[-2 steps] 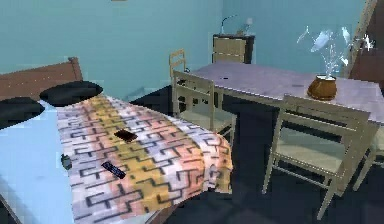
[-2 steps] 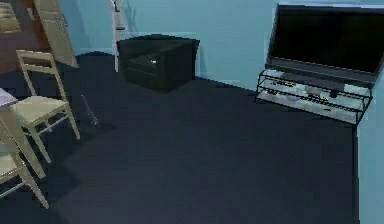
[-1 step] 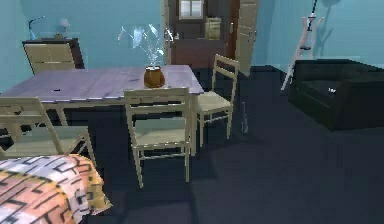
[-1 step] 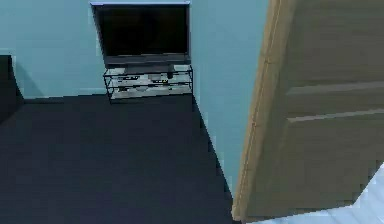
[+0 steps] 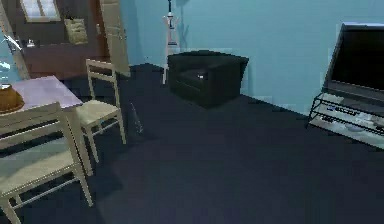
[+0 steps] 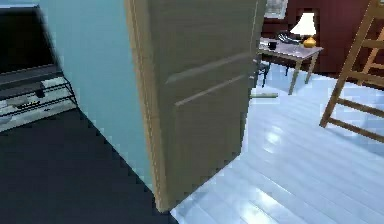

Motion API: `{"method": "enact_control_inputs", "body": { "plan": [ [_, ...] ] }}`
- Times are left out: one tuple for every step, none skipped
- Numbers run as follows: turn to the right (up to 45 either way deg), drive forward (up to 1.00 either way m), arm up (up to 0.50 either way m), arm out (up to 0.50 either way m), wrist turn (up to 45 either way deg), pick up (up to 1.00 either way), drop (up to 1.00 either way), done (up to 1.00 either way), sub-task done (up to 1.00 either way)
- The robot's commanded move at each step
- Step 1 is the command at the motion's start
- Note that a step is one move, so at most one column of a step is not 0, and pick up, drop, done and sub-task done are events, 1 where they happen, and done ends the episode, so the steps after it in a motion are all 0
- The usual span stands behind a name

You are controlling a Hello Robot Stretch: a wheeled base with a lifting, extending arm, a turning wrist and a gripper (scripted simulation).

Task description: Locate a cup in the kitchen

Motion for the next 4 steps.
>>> {"method": "enact_control_inputs", "body": {
  "plan": [
    [0.0, 1.0, 0.0, 0.0, 0.0, 0.0, 0.0, 0.0, 0.0],
    [3.0, 0.0, 0.0, 0.0, 0.0, 0.0, 0.0, 0.0, 0.0],
    [0.0, 1.0, 0.0, 0.0, 0.0, 0.0, 0.0, 0.0, 0.0],
    [6.0, 0.0, 0.0, 0.0, 0.0, 0.0, 0.0, 0.0, 0.0]
  ]
}}
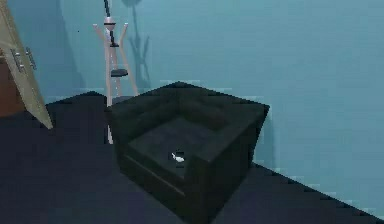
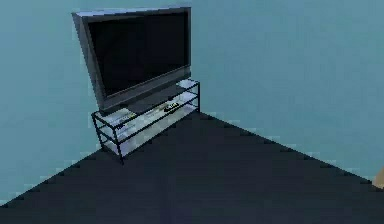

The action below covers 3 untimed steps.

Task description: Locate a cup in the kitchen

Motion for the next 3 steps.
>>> {"method": "enact_control_inputs", "body": {
  "plan": [
    [3.0, 0.0, 0.0, 0.0, 0.0, 0.0, 0.0, 0.0, 0.0],
    [0.0, 0.1, 0.0, 0.0, 0.0, 0.0, 0.0, 0.0, 0.0],
    [-45.0, 0.0, 0.0, 0.0, 0.0, 0.0, 0.0, 0.0, 0.0]
  ]
}}
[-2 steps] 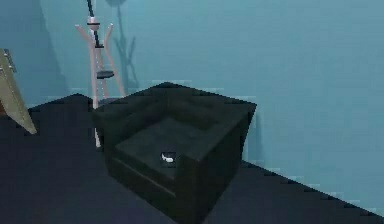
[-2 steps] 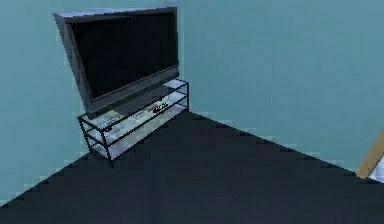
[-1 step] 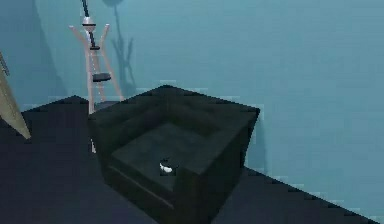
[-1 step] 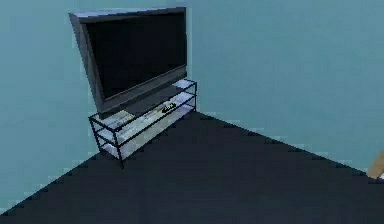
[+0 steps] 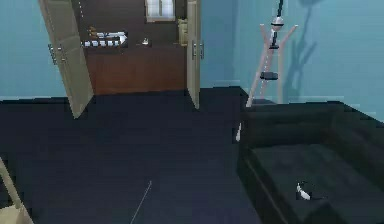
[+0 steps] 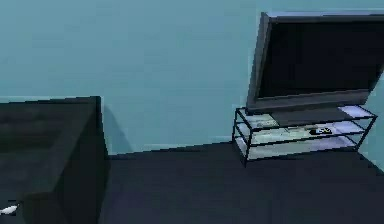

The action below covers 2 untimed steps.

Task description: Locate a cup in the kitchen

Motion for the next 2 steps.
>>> {"method": "enact_control_inputs", "body": {
  "plan": [
    [0.0, 1.0, 0.0, 0.0, 0.0, 0.0, 0.0, 0.0, 0.0],
    [-9.0, 0.0, 0.0, 0.0, 0.0, 0.0, 0.0, 0.0, 0.0]
  ]
}}
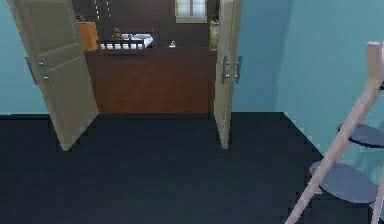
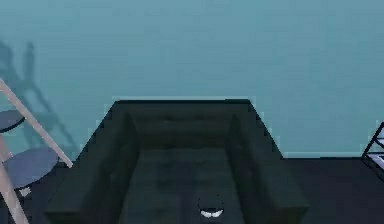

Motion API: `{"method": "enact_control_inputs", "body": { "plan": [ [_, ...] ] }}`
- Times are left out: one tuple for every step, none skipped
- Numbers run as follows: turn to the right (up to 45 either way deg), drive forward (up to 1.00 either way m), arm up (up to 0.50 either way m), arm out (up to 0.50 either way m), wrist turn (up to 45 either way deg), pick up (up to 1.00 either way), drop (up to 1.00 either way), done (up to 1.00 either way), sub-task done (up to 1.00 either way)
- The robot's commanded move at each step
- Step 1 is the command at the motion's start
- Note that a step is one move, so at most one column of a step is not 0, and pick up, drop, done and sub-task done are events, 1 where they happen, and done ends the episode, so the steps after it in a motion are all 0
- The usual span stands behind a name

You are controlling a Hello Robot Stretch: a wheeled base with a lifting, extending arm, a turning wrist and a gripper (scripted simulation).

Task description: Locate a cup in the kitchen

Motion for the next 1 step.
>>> {"method": "enact_control_inputs", "body": {
  "plan": [
    [0.0, 0.2, 0.0, 0.0, 0.0, 0.0, 0.0, 0.0, 0.0]
  ]
}}
